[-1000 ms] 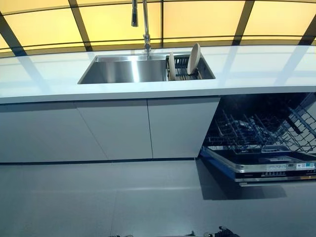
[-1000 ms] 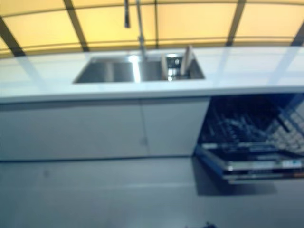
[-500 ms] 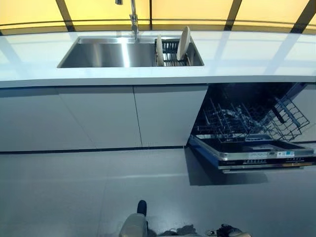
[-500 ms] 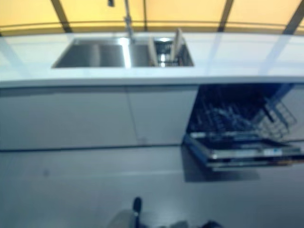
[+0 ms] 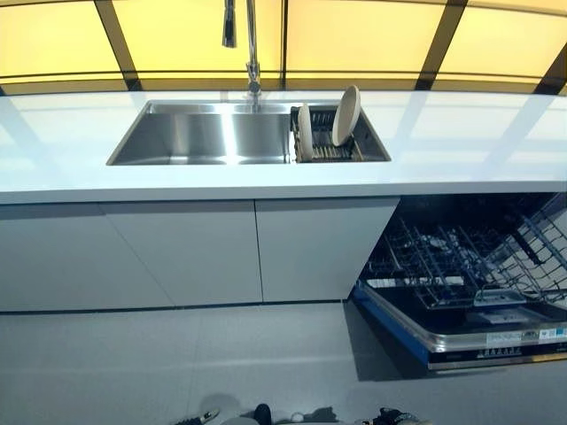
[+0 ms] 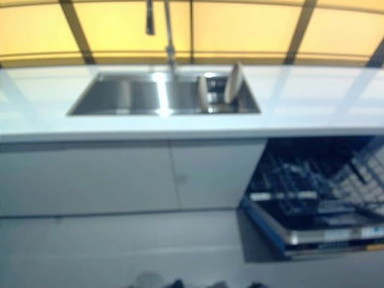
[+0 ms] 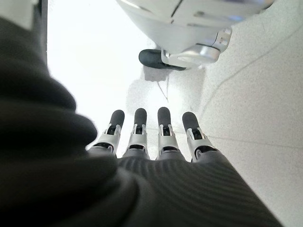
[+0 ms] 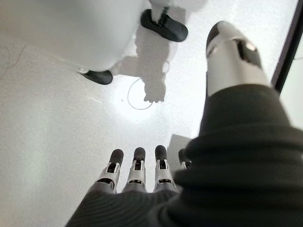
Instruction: Take plates into dishwasher
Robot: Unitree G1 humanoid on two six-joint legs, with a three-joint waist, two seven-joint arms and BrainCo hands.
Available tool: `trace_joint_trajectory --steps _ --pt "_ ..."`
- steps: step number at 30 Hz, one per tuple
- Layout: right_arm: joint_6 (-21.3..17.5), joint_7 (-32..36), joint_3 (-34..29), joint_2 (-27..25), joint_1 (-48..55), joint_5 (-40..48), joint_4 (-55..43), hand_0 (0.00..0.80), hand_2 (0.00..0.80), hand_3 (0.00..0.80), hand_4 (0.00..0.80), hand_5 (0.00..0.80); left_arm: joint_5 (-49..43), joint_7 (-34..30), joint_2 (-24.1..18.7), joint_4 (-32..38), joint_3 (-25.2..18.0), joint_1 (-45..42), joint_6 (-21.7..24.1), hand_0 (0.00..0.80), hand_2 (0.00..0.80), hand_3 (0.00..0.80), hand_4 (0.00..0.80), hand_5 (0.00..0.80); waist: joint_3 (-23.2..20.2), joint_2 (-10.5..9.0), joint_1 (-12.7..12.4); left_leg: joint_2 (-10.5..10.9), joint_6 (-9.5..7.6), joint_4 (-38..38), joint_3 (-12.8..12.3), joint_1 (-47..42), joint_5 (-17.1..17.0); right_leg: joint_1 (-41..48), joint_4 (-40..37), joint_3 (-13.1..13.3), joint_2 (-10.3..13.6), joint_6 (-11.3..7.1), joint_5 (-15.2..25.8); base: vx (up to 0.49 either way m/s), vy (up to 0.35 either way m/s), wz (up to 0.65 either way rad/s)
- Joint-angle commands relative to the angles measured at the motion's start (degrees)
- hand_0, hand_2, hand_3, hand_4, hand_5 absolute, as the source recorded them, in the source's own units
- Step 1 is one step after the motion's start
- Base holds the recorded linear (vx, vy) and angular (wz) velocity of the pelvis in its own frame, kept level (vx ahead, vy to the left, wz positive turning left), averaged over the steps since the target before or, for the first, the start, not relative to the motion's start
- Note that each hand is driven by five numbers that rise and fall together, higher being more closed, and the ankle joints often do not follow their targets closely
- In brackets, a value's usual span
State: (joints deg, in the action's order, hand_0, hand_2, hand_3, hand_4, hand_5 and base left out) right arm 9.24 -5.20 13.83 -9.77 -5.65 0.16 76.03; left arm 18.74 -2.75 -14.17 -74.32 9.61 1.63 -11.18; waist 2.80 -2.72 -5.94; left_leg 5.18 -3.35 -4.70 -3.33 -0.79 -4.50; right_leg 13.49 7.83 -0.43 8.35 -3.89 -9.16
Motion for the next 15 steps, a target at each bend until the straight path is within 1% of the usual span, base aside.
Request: trace_joint_trajectory --steps 1,2,3,5,6,7,8,9,10,11,12,14,15 --pt "0.18 -3.21 -1.95 -3.01 0.62 1.97 -1.81 0.0 0.0 0.0 0.0 0.0 -3.65 0.48 -0.08 -2.11 0.95 1.3 -0.32 0.0 0.0 0.0 0.0 0.0 -0.91 2.67 1.22 0.83 -0.99 4.0 5.44 6.71 -0.23 -2.52 13.8 2.27 -1.43 -1.94 12.58 0.305 0.136 0.3" --pt "-0.03 -3.41 -2.2 -3.28 1.23 3.35 -1.72 0.0 0.0 0.0 0.0 0.0 -4.35 0.87 -0.46 -2.03 1.09 1.85 -0.44 0.0 0.0 0.0 0.0 0.0 -0.53 2.94 2.62 0.74 -0.9 4.39 6.02 4.97 0.56 -6.26 15.6 2.29 -3.47 -1.56 13.07 0.306 0.079 0.45" --pt "-0.27 -3.08 -2.26 -3.44 1.28 3.65 -1.53 0.0 0.0 0.0 0.0 0.0 -4.69 1.07 -0.56 -1.95 1.03 2.09 -0.51 0.0 0.0 0.0 0.0 0.0 -0.27 3.14 3.44 0.45 -0.62 4.56 5.98 3.71 1.05 -8.75 14.34 1.68 -4.28 -1.37 12.83 0.336 0.045 0.67" --pt "-0.71 -2.33 -2.12 -3.82 0.91 3.5 -1.21 0.0 0.0 0.0 0.0 0.0 -4.99 1.33 -0.39 -1.66 1.03 2.38 -0.93 0.0 0.0 0.0 0.0 0.0 0.66 3.85 5.33 -0.47 0.2 3.85 6.09 -0.36 2.08 -14.45 9.27 -0.67 -4.35 -0.89 11.71 0.321 -0.06 0.48" --pt "-1.03 -2.09 -1.74 -4.0 0.7 4.02 -1.2 0.0 0.0 0.0 0.0 0.0 -5.09 1.54 -0.21 -1.56 1.26 2.54 -1.2 0.0 0.0 0.0 0.0 0.0 1.36 3.81 6.52 -0.64 0.43 3.13 6.92 -2.95 3.37 -18.25 4.45 -1.1 -3.88 -1.15 13.19 0.356 -0.147 0.14" --pt "-1.3 -2.12 -1.5 -4.08 0.56 4.55 -1.22 0.0 0.0 0.0 0.0 0.0 -5.16 1.67 -0.09 -1.64 1.38 2.67 -1.14 0.0 0.0 0.0 0.0 0.0 2.06 3.62 7.44 -0.58 0.51 2.68 7.9 -4.72 4.58 -20.42 1.03 -0.77 -3.56 -1.71 15.14 0.378 -0.225 0.14" --pt "-1.79 -2.46 -1.49 -4.1 0.37 4.44 -1.23 0.0 0.0 0.0 0.0 0.0 -5.48 1.71 0.03 -1.91 1.32 2.86 -0.8 0.0 0.0 0.0 0.0 0.0 2.57 2.93 8.65 -0.04 0.5 2.68 9.19 -6.34 6.53 -23.77 -4.14 0.48 -2.68 -3.06 19.74 0.402 -0.263 0.31" --pt "-2.16 -2.62 -1.53 -4.25 0.04 4.21 -1.22 0.0 0.0 0.0 0.0 0.0 -5.48 1.46 0.08 -2.09 1.11 3.01 -0.56 0.0 0.0 0.0 0.0 0.0 3.27 2.99 9.6 -0.25 0.69 3.5 10.54 -7.89 8.43 -26.22 -8.06 0.95 -2.51 -3.69 22.64 0.359 -0.229 0.38" --pt "-2.24 -2.68 -1.68 -4.35 -0.14 3.93 -1.31 0.0 0.0 0.0 0.0 0.0 -5.37 1.24 0.1 -2.02 0.82 2.96 -0.39 0.0 0.0 0.0 0.0 0.0 3.67 3.1 9.98 -0.54 0.76 4.13 11.14 -8.72 9.39 -27.25 -8.5 1.1 -2.82 -3.64 22.94 0.311 -0.192 0.37" --pt "-2.27 -3.35 -1.7 -4.52 -0.55 3.88 -1.62 0.0 0.0 0.0 0.0 0.0 -5.14 0.84 0.12 -1.8 0.52 2.73 0.16 0.0 0.0 0.0 0.0 0.0 4.33 2.73 10.14 -0.78 0.41 6.15 11.4 -9.49 11.99 -27.68 -6.12 1.22 -2.73 -3.25 22.47 0.287 -0.182 0.3" --pt "-1.89 -4.31 -1.89 -4.44 -0.5 3.48 -1.88 0.0 0.0 0.0 0.0 0.0 -5.9 1.07 0.15 -1.91 0.19 2.16 0.43 0.0 0.0 0.0 0.0 0.0 4.17 1.8 9.83 -0.85 0.43 8.71 10.49 -9.54 13.82 -25.88 -5.36 -0.17 -2.14 -2.86 21.17 0.318 -0.193 0.34" --pt "-0.37 -3.79 -1.33 -4.62 -0.19 4.34 -2.8 0.0 0.0 0.0 0.0 0.0 -5.11 1.73 0.48 -1.74 -0.77 0.71 0.78 0.0 0.0 0.0 0.0 0.0 3.64 1.8 9.85 -2.1 1.5 10.36 10.16 -10.98 15.15 -24.33 -3.15 -0.66 -2.51 -2.09 19.41 0.262 -0.123 0.4" --pt "-1.01 -4.45 -1.05 -4.58 0.01 5.89 -2.57 0.0 0.0 0.0 0.0 0.0 -5.67 0.72 0.43 -1.82 -0.94 0.34 1.17 0.0 0.0 0.0 0.0 0.0 3.56 1.84 9.88 -2.42 1.63 10.56 10.15 -11.25 15.55 -24.17 -2.43 -0.68 -2.69 -1.88 18.72 0.315 -0.12 0.48"
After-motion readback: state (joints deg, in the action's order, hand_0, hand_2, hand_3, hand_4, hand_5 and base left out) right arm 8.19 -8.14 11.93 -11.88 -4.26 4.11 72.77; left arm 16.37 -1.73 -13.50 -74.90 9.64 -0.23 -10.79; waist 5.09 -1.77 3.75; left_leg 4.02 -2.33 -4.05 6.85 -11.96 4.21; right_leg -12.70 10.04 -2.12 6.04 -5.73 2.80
